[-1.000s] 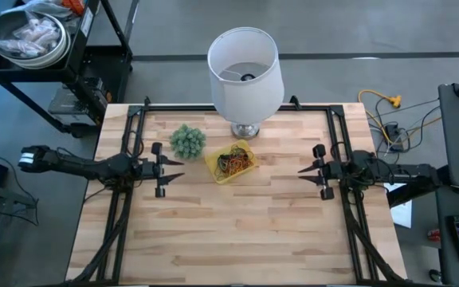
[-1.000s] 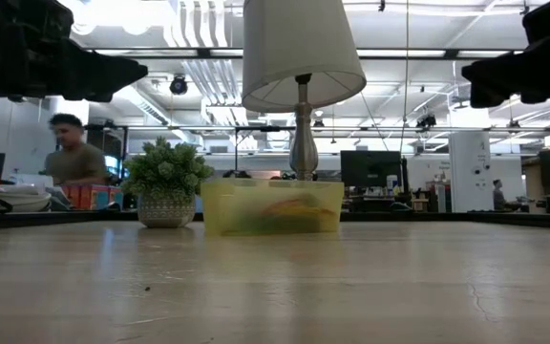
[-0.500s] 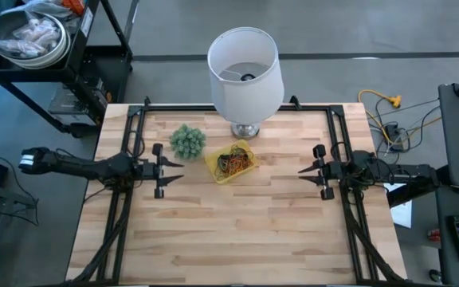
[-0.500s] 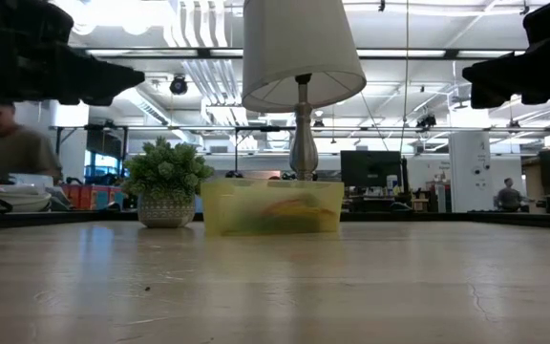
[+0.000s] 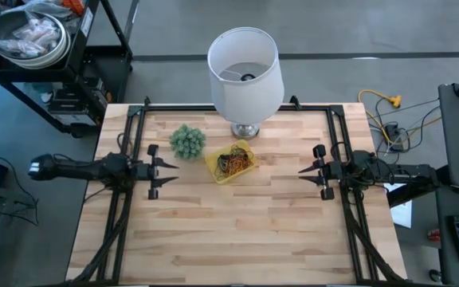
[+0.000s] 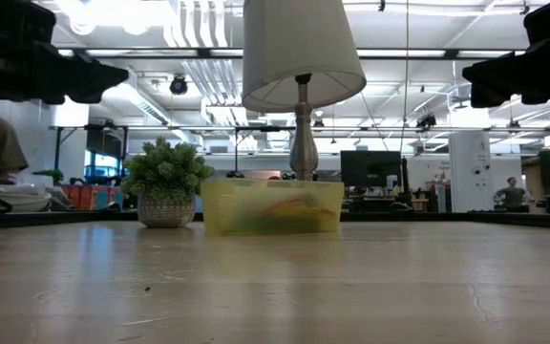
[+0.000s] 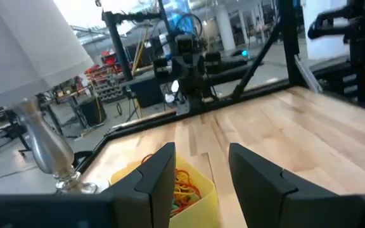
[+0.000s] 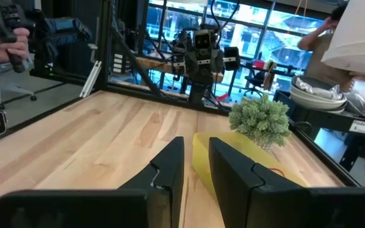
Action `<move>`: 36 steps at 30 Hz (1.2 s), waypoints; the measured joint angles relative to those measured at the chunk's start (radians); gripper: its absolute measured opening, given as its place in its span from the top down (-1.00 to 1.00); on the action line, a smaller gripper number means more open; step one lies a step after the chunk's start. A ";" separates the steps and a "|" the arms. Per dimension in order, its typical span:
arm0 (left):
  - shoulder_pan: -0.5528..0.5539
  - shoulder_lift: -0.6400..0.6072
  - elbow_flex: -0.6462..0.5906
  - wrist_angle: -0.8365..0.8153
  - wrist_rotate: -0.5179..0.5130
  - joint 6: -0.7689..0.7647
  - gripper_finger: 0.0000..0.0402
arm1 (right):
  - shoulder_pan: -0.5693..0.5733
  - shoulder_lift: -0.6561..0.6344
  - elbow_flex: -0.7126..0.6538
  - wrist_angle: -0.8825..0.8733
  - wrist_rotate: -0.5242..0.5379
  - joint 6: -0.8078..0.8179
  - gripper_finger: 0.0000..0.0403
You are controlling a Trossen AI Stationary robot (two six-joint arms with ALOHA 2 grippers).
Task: Pick and place rubber bands into bin
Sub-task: Return to Home Position
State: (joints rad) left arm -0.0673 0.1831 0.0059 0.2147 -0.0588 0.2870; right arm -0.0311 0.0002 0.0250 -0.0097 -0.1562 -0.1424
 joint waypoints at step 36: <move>-0.007 -0.139 -0.001 -0.193 0.099 0.008 0.34 | 0.000 0.021 -0.005 0.000 0.107 0.001 0.66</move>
State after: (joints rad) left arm -0.0742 0.0436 0.0051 0.0219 0.0399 0.2947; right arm -0.0307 0.0212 0.0196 -0.0101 -0.0497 -0.1410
